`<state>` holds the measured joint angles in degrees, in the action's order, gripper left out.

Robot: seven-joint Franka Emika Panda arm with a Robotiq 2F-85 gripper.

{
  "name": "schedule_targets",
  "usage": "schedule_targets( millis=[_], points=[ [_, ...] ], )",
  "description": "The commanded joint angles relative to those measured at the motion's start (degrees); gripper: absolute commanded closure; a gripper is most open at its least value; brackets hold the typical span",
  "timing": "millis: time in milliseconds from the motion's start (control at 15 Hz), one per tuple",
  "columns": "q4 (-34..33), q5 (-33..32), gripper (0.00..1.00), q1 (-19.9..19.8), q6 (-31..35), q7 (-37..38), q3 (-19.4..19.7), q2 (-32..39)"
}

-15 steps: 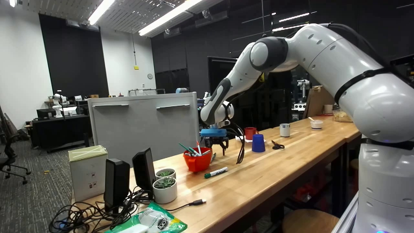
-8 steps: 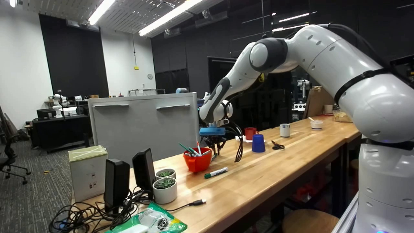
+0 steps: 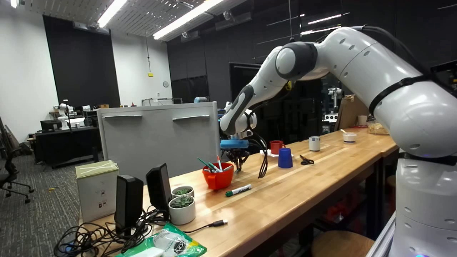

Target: Lift the pen and put it in the red cup

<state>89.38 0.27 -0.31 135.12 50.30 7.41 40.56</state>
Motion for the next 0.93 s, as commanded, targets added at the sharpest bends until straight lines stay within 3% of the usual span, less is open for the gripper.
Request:
schedule_targets(
  millis=[0, 333, 400, 867],
  points=[
    [-0.9, -0.3, 0.97, 1.3, 0.3, 0.4, 1.9, 0.3],
    [-0.8, -1.5, 0.97, 2.2, 3.1, 0.7, 3.6, 0.6],
    [0.7, -1.9, 0.97, 2.4, 1.8, 0.3, 4.2, -2.6],
    [1.5, -5.9, 0.97, 4.2, 3.2, 1.0, 6.4, -7.7]
  ],
)
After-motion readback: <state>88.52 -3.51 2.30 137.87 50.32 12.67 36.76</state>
